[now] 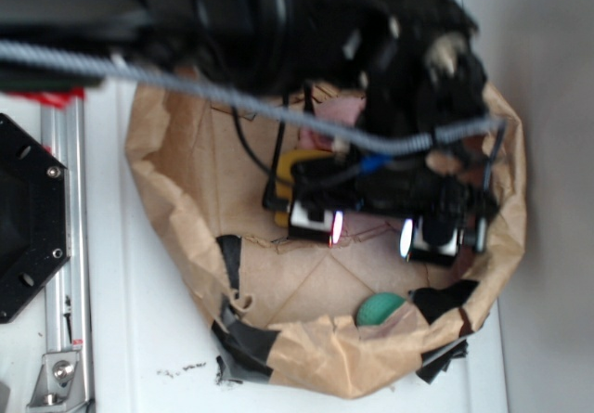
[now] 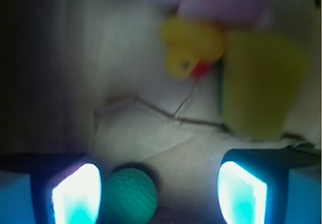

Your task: Grab the green ball.

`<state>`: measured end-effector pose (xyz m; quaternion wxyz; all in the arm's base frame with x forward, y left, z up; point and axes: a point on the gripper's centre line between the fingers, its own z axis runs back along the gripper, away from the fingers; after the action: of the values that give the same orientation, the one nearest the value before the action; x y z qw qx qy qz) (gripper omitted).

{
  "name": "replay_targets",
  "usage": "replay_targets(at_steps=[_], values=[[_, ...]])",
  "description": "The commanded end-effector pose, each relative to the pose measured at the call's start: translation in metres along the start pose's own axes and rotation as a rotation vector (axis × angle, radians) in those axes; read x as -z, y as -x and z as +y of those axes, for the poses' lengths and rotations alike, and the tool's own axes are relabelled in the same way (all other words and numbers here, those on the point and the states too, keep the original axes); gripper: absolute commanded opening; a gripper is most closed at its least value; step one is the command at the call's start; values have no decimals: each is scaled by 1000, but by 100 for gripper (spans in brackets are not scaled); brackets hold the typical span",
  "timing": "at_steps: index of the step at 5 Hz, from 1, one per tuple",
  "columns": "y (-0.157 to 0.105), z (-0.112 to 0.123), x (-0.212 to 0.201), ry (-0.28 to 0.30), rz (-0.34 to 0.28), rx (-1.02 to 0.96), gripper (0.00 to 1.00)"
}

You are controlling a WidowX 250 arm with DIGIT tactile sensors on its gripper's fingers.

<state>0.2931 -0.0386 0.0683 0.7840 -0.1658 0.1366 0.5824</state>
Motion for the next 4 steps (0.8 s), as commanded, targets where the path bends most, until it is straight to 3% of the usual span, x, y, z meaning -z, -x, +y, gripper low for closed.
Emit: replay_targets(at_steps=[1, 2, 4], values=[[33, 2, 40, 14, 30, 82, 55], [31, 0, 35, 20, 0, 95, 0], [14, 11, 23, 2, 1, 48, 0]])
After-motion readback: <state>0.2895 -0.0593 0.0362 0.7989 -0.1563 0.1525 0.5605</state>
